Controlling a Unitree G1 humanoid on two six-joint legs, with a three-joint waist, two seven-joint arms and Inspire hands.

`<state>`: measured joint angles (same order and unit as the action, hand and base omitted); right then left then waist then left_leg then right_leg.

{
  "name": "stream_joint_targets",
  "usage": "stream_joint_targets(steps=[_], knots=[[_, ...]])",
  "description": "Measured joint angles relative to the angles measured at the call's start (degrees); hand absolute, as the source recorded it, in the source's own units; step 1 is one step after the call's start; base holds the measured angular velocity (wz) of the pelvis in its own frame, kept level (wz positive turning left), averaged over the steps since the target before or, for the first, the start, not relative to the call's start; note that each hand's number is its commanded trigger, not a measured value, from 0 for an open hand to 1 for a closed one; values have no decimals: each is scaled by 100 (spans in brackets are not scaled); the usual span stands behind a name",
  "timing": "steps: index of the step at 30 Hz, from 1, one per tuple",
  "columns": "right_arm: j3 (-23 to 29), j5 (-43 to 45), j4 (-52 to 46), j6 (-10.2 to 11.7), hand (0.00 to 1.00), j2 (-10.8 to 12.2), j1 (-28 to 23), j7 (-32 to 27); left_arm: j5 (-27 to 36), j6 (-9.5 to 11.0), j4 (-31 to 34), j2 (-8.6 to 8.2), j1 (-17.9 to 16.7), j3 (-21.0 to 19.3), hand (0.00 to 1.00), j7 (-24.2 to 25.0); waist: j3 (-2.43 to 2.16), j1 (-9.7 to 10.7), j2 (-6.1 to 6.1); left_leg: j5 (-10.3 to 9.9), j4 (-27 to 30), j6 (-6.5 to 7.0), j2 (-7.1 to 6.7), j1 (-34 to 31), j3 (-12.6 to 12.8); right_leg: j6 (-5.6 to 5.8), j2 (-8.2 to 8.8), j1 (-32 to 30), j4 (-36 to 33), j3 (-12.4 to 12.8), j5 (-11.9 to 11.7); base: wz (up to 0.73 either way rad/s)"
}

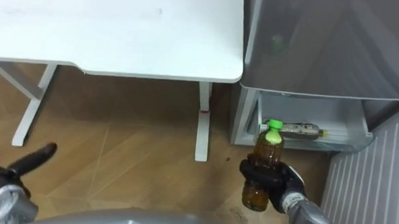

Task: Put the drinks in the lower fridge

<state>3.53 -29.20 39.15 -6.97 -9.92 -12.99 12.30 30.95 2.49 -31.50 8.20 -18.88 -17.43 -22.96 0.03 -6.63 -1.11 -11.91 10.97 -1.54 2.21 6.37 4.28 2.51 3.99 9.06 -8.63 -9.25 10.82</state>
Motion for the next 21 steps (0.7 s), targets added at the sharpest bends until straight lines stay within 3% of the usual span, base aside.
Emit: stream_joint_targets(steps=[1, 3, 5, 6, 11, 15, 18, 21], knots=[[16, -94, 5, 5, 100, -12, 2, -17, -2, 0, -47, 4, -25, 34, 0, 9, -7, 5, 11, 0, -9, 0, 0, 13, 10, 0, 0, 3, 1, 7, 0, -6], [12, -613, 85, 8, 100, -70, 5, -85, -9, 2, -437, 28, -68, 201, 0, 216, 27, 28, 13, 0, -16, 0, -1, -2, 21, 3, 1, 8, 1, 15, 2, -2], [16, -921, 138, 7, 100, -82, 18, -127, -19, -31, -687, 17, -86, 308, 0, 395, 10, 46, 5, 0, 8, 0, -3, -75, 3, 3, 2, -5, 2, -8, 2, 5], [23, -1130, 246, 5, 100, -98, 63, -134, -50, -81, -771, 19, -170, 345, 0, 526, 30, 76, 23, 0, 20, 0, -3, -85, 1, 2, 0, -13, 2, -9, 2, 0], [130, -2416, 369, -7, 100, -160, 167, -416, -208, -174, -1288, 70, -342, 455, 0, 908, 33, 194, -8, 0, 51, 0, -14, -215, -45, 6, 11, -143, -1, -65, 5, 3], [228, -3431, 513, 14, 100, -333, 421, -628, -957, -341, -1534, 136, -310, 814, 0, 1270, 29, 205, -57, 2, 89, 2, -17, -401, -61, 4, 11, -315, -38, -67, 4, 3], [233, -4095, 520, 35, 100, -397, 942, -821, -1629, -515, -1647, 163, -172, 1178, 0, 1514, 26, 350, -87, 12, 267, 7, -21, -801, -137, -8, 25, -658, -198, -113, 12, 8], [226, -4759, 1097, 226, 100, -408, 1613, -831, -1839, -551, -1876, 200, 203, 1562, 0, 1663, 65, 404, -43, 91, 278, 18, -46, -1049, -212, -12, 56, -927, -328, -182, 9, 16]])
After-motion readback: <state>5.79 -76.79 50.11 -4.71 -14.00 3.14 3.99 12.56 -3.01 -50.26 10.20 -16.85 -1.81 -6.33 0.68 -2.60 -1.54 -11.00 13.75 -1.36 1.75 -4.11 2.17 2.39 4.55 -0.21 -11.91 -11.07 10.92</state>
